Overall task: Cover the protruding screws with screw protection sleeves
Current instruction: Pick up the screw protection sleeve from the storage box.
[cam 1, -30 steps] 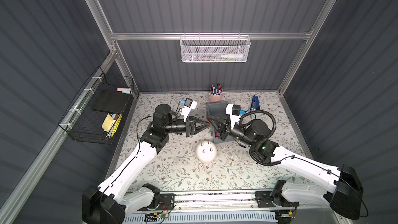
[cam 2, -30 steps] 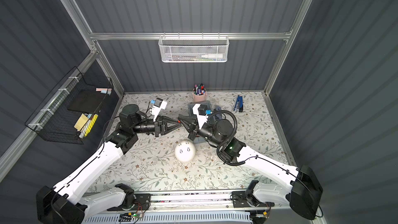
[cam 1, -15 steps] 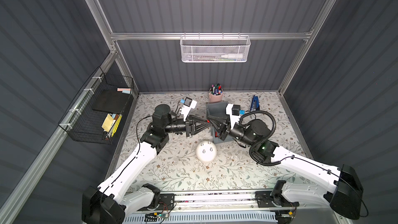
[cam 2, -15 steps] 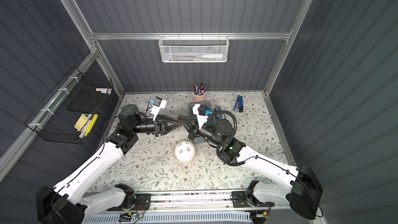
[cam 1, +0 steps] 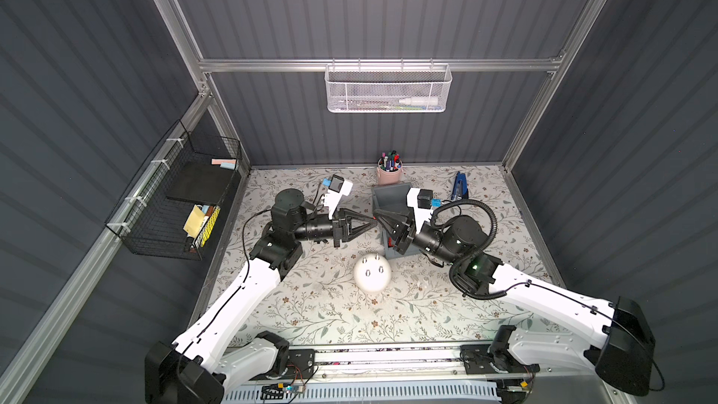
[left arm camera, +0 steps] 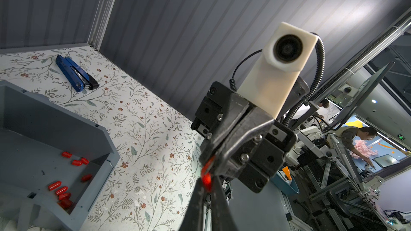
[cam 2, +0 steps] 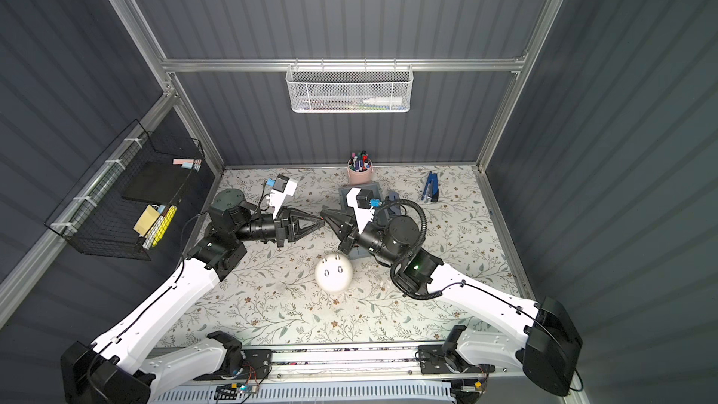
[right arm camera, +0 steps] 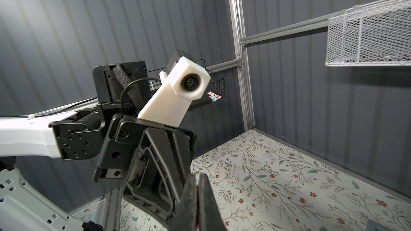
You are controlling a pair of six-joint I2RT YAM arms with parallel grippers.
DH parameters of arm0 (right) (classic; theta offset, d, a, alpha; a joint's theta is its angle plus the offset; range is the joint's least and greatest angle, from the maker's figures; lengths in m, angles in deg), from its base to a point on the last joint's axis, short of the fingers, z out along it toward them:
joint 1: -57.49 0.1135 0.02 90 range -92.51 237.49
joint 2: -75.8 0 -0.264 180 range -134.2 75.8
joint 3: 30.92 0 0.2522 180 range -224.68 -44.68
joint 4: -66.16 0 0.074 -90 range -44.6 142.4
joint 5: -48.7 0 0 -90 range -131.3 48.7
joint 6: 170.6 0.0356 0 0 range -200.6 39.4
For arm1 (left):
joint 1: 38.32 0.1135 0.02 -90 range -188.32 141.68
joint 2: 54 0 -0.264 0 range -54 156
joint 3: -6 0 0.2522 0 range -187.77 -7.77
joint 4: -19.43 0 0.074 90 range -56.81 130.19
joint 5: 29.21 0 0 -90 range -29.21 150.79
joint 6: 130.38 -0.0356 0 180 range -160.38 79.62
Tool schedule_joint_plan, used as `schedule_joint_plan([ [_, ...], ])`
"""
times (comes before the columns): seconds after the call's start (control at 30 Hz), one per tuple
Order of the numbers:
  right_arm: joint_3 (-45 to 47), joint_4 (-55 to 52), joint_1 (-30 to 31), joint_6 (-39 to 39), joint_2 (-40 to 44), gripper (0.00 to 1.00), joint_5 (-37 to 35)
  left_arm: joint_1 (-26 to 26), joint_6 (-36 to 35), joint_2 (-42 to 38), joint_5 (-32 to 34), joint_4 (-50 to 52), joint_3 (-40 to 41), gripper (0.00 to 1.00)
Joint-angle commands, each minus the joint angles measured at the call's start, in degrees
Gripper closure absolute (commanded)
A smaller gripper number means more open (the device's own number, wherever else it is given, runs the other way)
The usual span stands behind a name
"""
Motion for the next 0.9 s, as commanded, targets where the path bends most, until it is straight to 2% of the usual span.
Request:
schedule_joint_plan([
  [0.0,-0.35,0.50,0.52,-0.35,-0.05,1.00,1.29,0.30,-0.28,-1.12,0.54,-1.38,0.72,0.90],
  [0.3,0.00,1.28,0.53,0.26,-0.13,1.00,2.37,0.28,-1.09,-1.56,1.57,-0.43,0.84,1.00],
  [0.37,0.00,1.20,0.51,0.28,0.24,0.87,1.71,0.30,-3.33,-1.95,1.90,2.88,0.58,1.00],
  [0.43,-0.08,1.02,0.56,0.51,0.60,0.84,0.69,0.30,-6.20,-2.59,1.87,6.36,0.08,1.00],
  [0.57,-0.33,0.32,0.53,0.55,1.70,0.54,-0.44,0.30,-13.01,-3.92,0.65,14.62,-1.33,1.00],
  [0.6,-0.39,0.22,0.53,0.53,2.07,0.50,-0.60,0.29,-14.87,-4.27,0.38,17.14,-1.73,1.00],
  [0.73,-2.50,-5.80,0.42,-1.36,5.34,0.46,1.04,0.29,-23.73,-6.28,1.20,28.06,-2.69,1.00],
  [0.87,-10.29,-22.87,0.35,-6.10,7.21,0.51,8.40,0.22,-35.72,-8.48,1.13,41.92,-5.72,1.00],
])
